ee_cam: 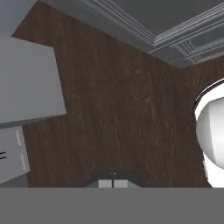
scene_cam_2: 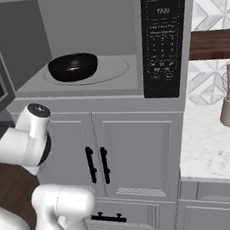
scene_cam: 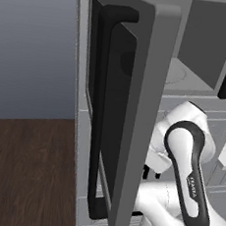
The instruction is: Open the microwave, place the bowl with waffle inside the microwave, then close the microwave door and turn it on.
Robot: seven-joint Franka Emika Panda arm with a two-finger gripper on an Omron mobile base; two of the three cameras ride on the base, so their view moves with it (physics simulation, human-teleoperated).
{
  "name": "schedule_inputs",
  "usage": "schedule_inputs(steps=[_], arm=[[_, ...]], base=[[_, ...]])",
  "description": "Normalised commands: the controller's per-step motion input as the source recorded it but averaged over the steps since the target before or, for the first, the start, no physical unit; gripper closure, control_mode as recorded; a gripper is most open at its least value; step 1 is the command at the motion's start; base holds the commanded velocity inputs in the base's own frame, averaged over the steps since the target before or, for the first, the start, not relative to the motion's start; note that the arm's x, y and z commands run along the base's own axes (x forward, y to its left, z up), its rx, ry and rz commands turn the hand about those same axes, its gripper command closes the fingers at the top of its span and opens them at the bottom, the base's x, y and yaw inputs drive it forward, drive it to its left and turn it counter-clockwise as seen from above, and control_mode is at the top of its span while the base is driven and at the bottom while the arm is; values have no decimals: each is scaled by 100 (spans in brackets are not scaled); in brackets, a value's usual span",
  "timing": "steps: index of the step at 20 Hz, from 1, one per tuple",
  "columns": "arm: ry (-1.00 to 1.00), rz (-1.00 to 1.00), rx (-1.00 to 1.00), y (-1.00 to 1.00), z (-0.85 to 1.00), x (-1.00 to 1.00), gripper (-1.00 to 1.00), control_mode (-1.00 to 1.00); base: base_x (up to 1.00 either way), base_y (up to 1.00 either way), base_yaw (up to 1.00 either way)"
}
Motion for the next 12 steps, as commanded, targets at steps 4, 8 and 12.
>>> schedule_inputs(steps=[4,8,12], arm=[[0,12,15,34,-29,-52,100,-100],[1,10,4,61,-21,-56,100,-100],[12,6,1,43,-33,-16,100,-100]], base=[[0,0,0],[0,0,0],[0,0,0]])
